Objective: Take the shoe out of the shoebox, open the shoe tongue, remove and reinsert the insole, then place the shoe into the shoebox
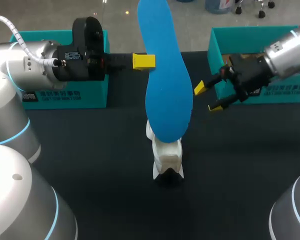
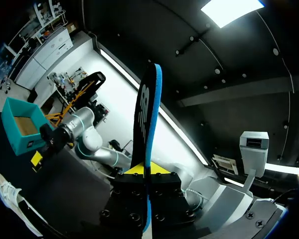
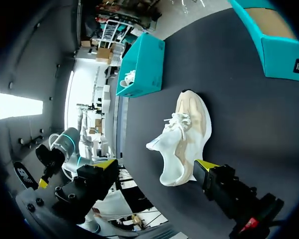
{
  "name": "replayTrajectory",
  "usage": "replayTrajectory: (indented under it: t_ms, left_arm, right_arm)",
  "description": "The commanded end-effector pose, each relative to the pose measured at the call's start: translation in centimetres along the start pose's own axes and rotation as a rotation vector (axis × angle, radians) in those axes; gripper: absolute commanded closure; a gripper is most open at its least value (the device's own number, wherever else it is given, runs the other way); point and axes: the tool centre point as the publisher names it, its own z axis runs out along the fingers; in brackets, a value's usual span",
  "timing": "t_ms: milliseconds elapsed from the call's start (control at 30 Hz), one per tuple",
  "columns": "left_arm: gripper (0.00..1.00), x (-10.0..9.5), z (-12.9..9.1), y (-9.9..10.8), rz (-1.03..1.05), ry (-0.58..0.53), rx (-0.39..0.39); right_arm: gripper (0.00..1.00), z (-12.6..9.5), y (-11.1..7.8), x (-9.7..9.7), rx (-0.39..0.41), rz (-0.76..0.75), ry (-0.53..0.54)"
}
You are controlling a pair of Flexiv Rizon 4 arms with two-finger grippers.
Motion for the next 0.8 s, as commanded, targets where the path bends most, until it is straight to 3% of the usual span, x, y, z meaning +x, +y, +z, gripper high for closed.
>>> replayTrajectory:
  t_ms: [33, 167, 233, 433, 800]
  left_arm:
    - [1.00, 0.0, 0.0, 0.1, 0.000, -0.001, 0.002]
    - [1.00, 0.0, 0.0, 0.1, 0.000, -0.001, 0.002]
    - [1.00, 0.0, 0.0, 0.1, 0.000, -0.001, 0.002]
    - [1.00, 0.0, 0.0, 0.1, 0.000, -0.001, 0.002]
    - [1.00, 0.0, 0.0, 0.1, 0.000, -0.001, 0.002]
  right_arm:
    - [0.00, -2.6, -0.6, 0.2, -0.012, 0.010, 0.070]
    - [0.00, -4.0, -0.2, 0.9, -0.007, 0.018, 0.127]
    - [0.00, -4.9, 0.2, 1.6, -0.003, 0.026, 0.230]
    - [0.00, -6.5, 1.2, 3.8, -0.045, 0.051, 0.371]
    - [0.00, -6.6, 1.3, 4.0, -0.052, 0.049, 0.377]
